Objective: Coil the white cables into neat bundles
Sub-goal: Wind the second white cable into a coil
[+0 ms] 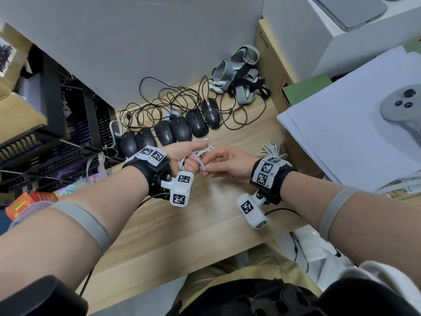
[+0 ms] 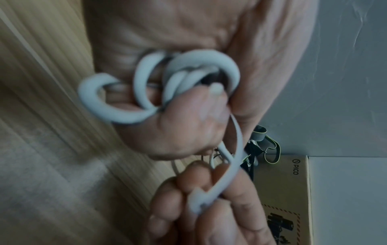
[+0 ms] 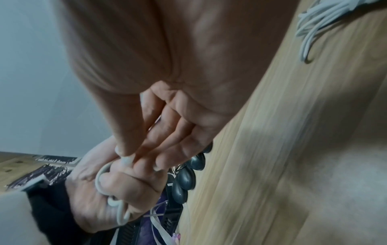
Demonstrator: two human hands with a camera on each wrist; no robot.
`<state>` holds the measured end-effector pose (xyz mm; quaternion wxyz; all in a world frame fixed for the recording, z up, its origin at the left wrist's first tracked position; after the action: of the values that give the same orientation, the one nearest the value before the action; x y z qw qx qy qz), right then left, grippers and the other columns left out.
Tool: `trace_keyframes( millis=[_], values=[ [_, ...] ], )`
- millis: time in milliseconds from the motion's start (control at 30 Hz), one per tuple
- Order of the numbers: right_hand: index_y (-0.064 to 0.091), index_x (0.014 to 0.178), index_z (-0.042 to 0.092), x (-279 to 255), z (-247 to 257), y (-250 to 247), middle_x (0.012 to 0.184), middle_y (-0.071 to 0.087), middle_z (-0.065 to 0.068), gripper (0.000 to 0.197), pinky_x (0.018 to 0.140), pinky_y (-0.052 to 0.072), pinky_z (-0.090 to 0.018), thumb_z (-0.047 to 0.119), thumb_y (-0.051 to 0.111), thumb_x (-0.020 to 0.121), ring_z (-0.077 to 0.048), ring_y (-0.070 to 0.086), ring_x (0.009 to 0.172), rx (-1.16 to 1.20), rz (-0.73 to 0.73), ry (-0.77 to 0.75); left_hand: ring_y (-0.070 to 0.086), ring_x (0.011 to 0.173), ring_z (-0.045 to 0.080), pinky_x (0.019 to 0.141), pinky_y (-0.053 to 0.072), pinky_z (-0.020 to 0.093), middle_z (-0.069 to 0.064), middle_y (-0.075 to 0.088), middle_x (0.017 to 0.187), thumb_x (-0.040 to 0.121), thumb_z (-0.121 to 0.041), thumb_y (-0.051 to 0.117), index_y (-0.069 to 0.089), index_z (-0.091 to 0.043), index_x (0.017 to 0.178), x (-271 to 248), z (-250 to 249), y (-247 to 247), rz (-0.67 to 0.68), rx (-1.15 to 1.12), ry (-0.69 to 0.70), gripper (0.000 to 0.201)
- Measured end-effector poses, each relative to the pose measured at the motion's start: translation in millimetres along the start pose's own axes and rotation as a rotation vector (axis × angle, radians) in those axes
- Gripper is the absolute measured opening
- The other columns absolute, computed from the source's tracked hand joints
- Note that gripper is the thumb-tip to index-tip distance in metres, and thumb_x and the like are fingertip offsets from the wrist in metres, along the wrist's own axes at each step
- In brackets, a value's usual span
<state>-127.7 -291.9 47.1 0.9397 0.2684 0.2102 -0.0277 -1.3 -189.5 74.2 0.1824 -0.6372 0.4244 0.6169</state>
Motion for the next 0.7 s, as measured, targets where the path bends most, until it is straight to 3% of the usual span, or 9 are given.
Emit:
trace_keyframes(
  millis=[167, 333, 500, 700],
  values=[
    [0.069, 0.096, 0.004, -1.6, 0.4, 2.9, 0.079, 0.071, -0.009, 0.022, 0.076, 0.055, -0.023, -0.012, 0.058, 0.087, -0.016, 0.067, 0.076, 0.131, 0.044, -0.004, 0.032, 0.029, 0.005, 0.029, 0.026, 0.014, 0.0, 0.036, 0.046, 0.099, -0.058, 0.045, 0.055, -0.005, 0.074, 9.2, -4.5, -4.0, 0.017, 0.072, -0.05, 0.06],
    [0.069, 0.095, 0.002, -1.9, -0.2, 6.0, 0.078, 0.073, -0.01, 0.025, 0.073, 0.057, -0.022, -0.016, 0.056, 0.085, -0.015, 0.07, 0.073, 0.201, 0.012, -0.027, 0.034, 0.033, 0.007, 0.032, 0.031, 0.015, 0.002, 0.039, 0.057, 0.096, -0.056, 0.053, 0.058, -0.005, 0.079, 20.5, -7.2, -15.0, -0.028, 0.129, -0.081, 0.054],
    [0.074, 0.085, 0.007, 1.8, -1.7, 10.5, 0.072, 0.072, -0.011, 0.027, 0.068, 0.057, -0.02, -0.015, 0.058, 0.085, -0.014, 0.069, 0.067, 0.206, -0.058, -0.058, 0.037, 0.032, 0.003, 0.032, 0.031, 0.012, 0.007, 0.047, 0.055, 0.101, -0.05, 0.049, 0.057, -0.003, 0.079, 20.0, -7.4, -11.7, -0.022, 0.119, -0.074, 0.053],
    [0.07, 0.087, 0.003, 2.6, -2.1, 14.9, 0.075, 0.074, -0.012, 0.022, 0.068, 0.058, -0.021, -0.015, 0.059, 0.084, -0.015, 0.071, 0.069, 0.269, -0.118, -0.104, 0.041, 0.027, 0.004, 0.029, 0.036, 0.012, 0.007, 0.048, 0.048, 0.105, -0.049, 0.041, 0.065, 0.0, 0.079, 15.8, -8.3, -3.1, -0.025, -0.031, -0.068, 0.06]
  ],
)
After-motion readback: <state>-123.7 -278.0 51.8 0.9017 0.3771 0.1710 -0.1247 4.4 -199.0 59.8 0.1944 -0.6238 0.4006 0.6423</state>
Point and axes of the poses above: each hand's wrist, its own x-axis towards the middle knuckle, its own y-axis out of the palm, z = x × y, the point moved 2 cm from there along x, towards the middle knuckle
